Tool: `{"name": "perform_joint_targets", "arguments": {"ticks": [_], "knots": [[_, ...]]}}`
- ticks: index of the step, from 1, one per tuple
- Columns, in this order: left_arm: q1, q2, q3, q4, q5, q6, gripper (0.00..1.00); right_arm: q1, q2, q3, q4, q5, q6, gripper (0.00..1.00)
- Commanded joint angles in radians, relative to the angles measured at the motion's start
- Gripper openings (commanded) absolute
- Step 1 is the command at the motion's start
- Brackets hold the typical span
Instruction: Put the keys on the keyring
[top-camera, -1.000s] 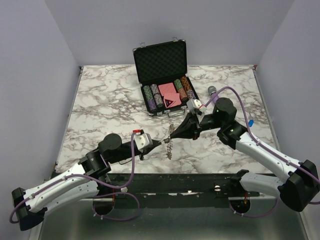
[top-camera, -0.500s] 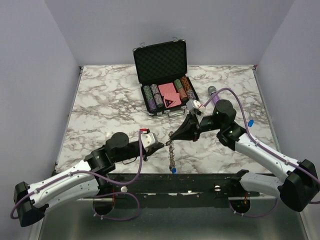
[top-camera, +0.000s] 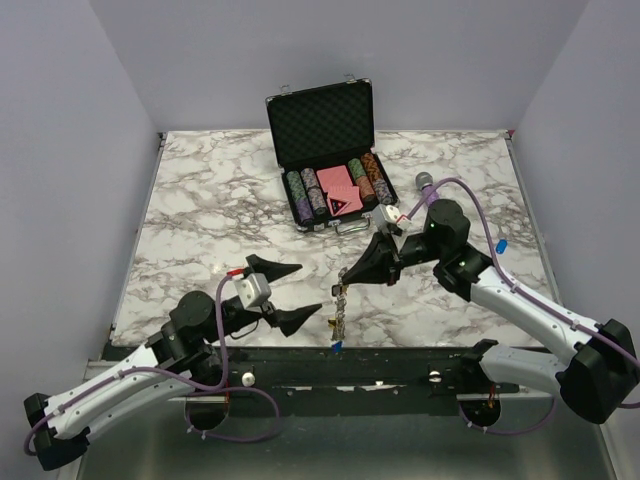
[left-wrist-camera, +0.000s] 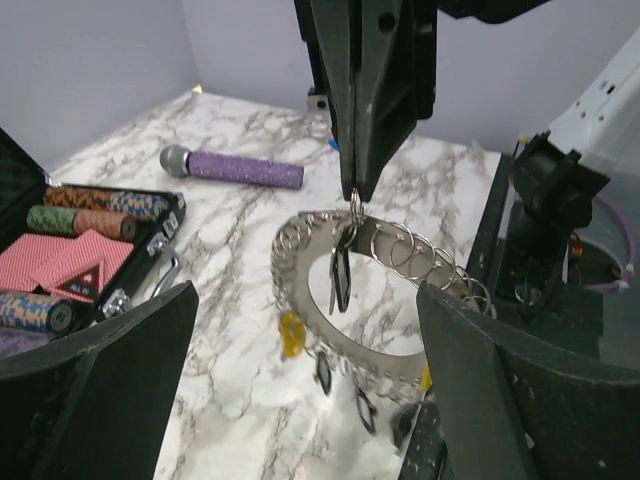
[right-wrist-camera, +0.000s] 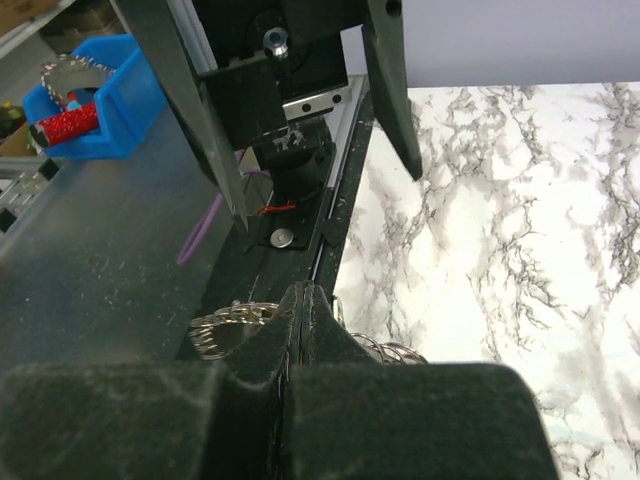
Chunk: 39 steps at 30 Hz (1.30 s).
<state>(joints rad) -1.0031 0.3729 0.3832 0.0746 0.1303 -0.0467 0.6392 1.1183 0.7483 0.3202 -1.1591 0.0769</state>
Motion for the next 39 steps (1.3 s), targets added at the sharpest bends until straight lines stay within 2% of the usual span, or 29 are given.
{"name": "perform_joint_targets", "arguments": {"ticks": [1,5,8,12,17,20,28,31,39], "knots": [[0.0,-0.068,-0.09,0.229,-0.052,-0.093,0.99,-0.004,-0.003,0.074,-0.159,-0.096,-0.202,0.0],[-0.002,-0.04,-0.092,0.29,-0.031,-0.085,0.99,-0.004,0.018,0.126,-0.283,-0.12,-0.311,0.0],[0.0,0.012,-0.067,0.292,0.017,-0.032,0.96,-0.003,0.026,0.134,-0.302,-0.132,-0.33,0.0],[0.0,0.076,-0.084,0.416,0.089,0.007,0.82,-0.004,0.026,0.131,-0.288,-0.128,-0.315,0.0],[0.001,0.187,-0.076,0.511,0.156,0.03,0.6,-0.003,0.021,0.131,-0.267,-0.12,-0.266,0.0],[0.004,0.23,-0.083,0.562,0.167,0.027,0.54,-0.004,0.023,0.135,-0.268,-0.11,-0.253,0.0],[0.003,0.273,-0.092,0.617,0.163,0.025,0.46,-0.003,0.031,0.138,-0.224,-0.106,-0.203,0.01],[0.003,0.282,-0.086,0.619,0.187,0.018,0.38,-0.003,0.031,0.14,-0.221,-0.105,-0.193,0.0],[0.003,0.302,-0.113,0.655,0.203,-0.004,0.38,-0.004,0.023,0.141,-0.221,-0.099,-0.187,0.0]]}}
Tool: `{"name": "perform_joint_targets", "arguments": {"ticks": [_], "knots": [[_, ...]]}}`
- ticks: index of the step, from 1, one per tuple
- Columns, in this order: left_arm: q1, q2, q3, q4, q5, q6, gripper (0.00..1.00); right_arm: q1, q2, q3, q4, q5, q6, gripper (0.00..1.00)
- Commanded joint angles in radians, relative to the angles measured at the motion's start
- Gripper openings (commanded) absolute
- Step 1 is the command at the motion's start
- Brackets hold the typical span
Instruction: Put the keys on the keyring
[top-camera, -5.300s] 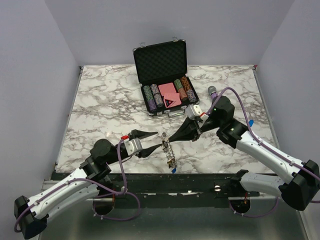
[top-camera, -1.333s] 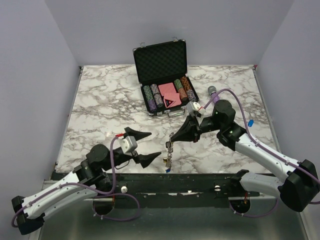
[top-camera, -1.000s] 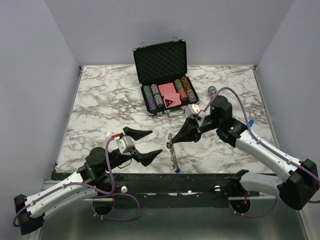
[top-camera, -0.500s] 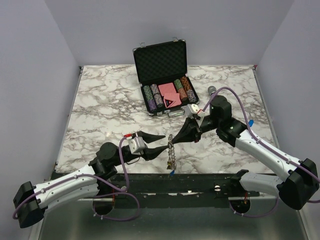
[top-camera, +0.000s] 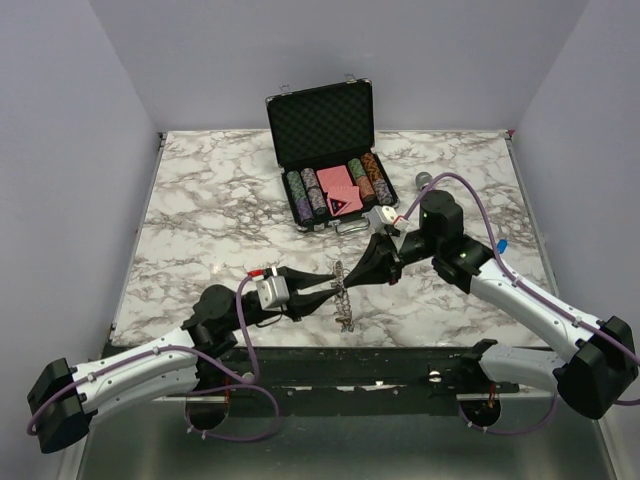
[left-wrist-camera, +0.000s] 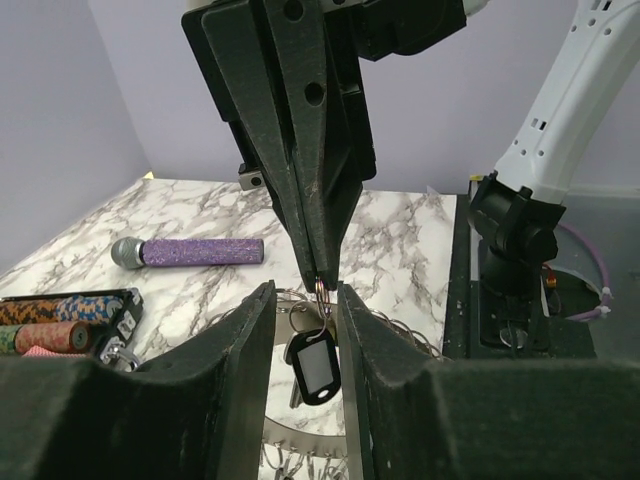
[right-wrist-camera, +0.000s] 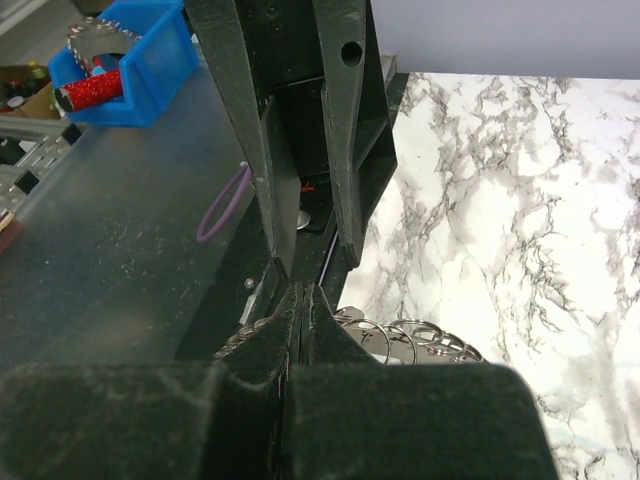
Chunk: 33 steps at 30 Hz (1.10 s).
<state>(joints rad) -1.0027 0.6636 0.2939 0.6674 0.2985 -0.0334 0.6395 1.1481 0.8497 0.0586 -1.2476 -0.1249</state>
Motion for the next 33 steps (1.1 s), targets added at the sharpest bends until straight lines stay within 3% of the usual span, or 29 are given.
{"name": "perform_joint_targets", "arguments": {"ticks": [1,8,18,33], "knots": [[0.003,0.016,-0.027,0.067,0.034,-0.019,0.38,-0.006,-0.007,0.04,0.043,-0.01,0.014,0.0],[0.003,0.062,-0.029,0.113,0.047,-0.034,0.37,-0.004,-0.005,0.04,0.041,-0.009,0.016,0.0],[0.003,0.103,-0.025,0.138,0.059,-0.046,0.25,-0.005,-0.001,0.046,0.043,-0.009,0.021,0.0],[0.006,0.122,-0.032,0.132,0.051,-0.049,0.19,-0.008,-0.005,0.042,0.041,-0.012,0.027,0.0]]}}
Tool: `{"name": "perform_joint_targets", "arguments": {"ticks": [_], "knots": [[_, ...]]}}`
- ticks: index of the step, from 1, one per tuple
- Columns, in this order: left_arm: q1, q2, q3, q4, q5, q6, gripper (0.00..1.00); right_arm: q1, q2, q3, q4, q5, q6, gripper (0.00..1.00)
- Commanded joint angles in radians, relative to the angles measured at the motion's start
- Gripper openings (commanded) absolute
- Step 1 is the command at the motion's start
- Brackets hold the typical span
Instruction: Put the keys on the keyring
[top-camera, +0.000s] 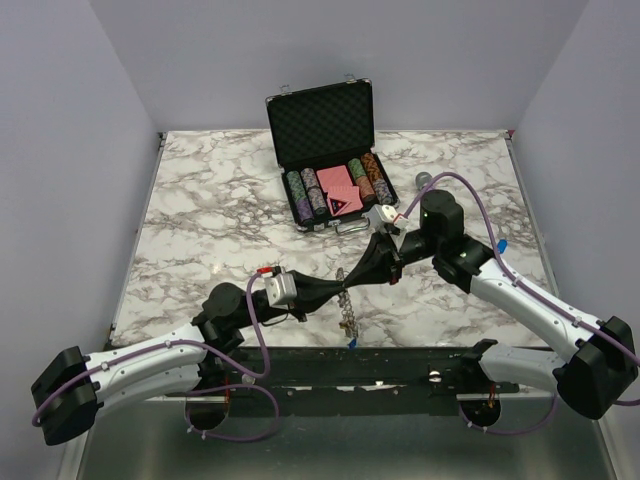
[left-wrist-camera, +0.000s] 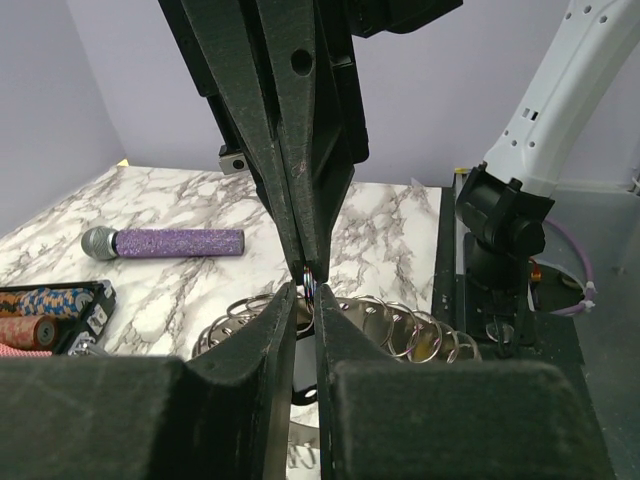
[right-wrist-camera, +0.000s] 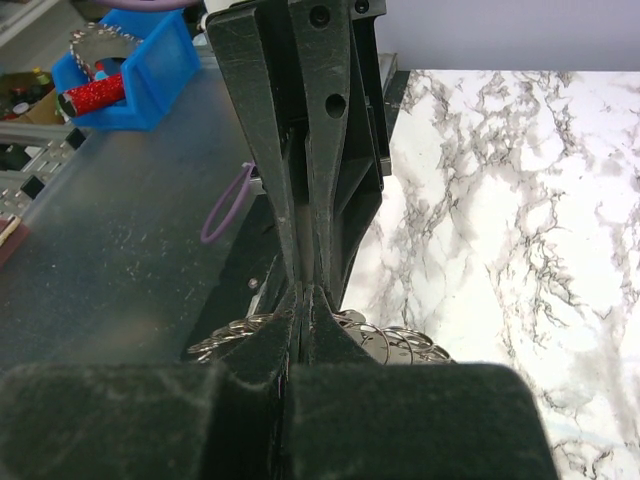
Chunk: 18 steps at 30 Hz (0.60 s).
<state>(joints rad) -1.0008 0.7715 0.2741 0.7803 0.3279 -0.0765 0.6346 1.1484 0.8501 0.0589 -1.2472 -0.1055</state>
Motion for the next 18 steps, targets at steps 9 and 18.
{"name": "perform_joint_targets", "arguments": {"ticks": [9,18], "knots": [[0.007,0.028,-0.003,0.013,0.025,-0.012,0.24,-0.001,-0.007,0.038,0.042,-0.009,0.007,0.0],[0.014,0.018,0.005,-0.018,0.046,-0.009,0.0,-0.001,-0.009,0.035,0.042,-0.008,0.012,0.0]]}}
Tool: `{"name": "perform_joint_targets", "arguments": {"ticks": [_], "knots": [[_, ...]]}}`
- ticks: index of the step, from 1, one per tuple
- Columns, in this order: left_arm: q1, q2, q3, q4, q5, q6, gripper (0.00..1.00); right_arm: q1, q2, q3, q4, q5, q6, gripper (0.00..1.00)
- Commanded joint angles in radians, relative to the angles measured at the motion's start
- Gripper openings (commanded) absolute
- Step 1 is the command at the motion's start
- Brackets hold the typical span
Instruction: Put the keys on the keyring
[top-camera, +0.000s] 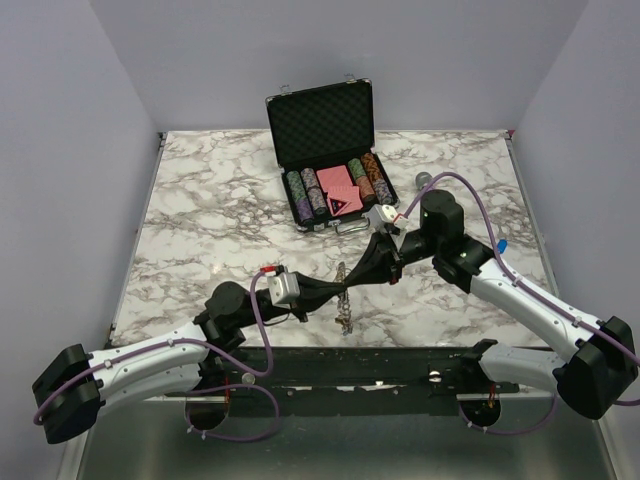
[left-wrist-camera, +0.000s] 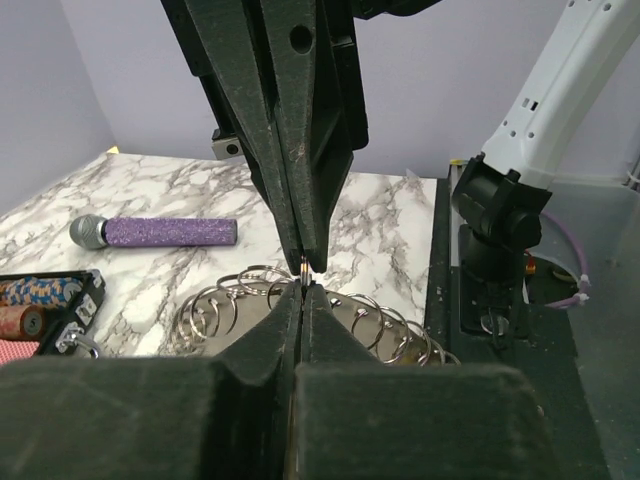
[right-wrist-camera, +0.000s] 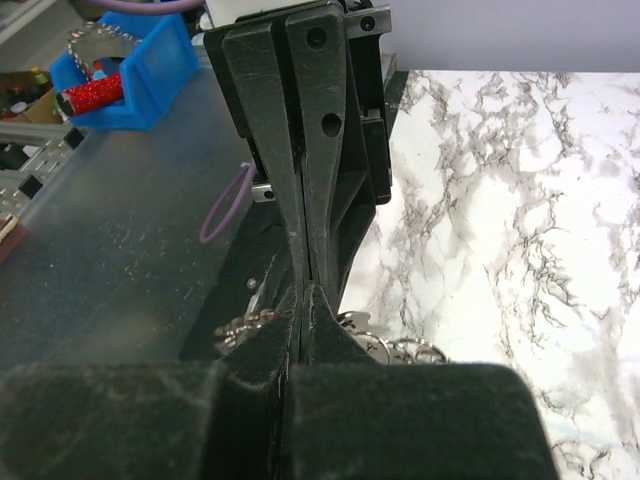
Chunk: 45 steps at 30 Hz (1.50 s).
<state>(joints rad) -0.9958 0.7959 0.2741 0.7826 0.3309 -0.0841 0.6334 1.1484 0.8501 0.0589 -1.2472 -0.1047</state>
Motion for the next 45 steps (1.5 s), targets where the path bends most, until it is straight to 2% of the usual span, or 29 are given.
{"name": "perform_joint_targets", "arguments": {"ticks": [1,4,6,13,17,25,33,38,45], "knots": [[0.013,-0.007,0.011,-0.04,0.051,-0.002,0.0,0.0,-0.01,0.037,0.041,-0.008,0.011,0.0],[0.025,-0.029,0.066,-0.176,0.077,-0.006,0.0,0.0,-0.012,0.053,-0.045,-0.009,-0.064,0.0],[0.029,-0.041,0.112,-0.296,0.071,-0.014,0.0,0.0,-0.012,0.076,-0.164,0.0,-0.139,0.0],[0.036,-0.021,0.279,-0.681,0.042,-0.002,0.0,0.0,0.025,0.196,-0.511,0.077,-0.364,0.15],[0.036,0.026,0.388,-0.862,0.03,0.026,0.0,0.0,0.051,0.243,-0.611,0.129,-0.415,0.25],[0.04,0.08,0.543,-1.023,0.017,0.064,0.0,0.003,0.125,0.336,-0.811,0.181,-0.549,0.41],[0.043,0.164,0.657,-1.118,0.014,0.08,0.0,0.037,0.154,0.356,-0.817,0.19,-0.566,0.42],[0.043,0.193,0.697,-1.151,0.01,0.106,0.0,0.043,0.159,0.362,-0.814,0.175,-0.564,0.39],[0.045,0.215,0.734,-1.169,0.016,0.104,0.0,0.049,0.155,0.333,-0.769,0.167,-0.52,0.22]]}}
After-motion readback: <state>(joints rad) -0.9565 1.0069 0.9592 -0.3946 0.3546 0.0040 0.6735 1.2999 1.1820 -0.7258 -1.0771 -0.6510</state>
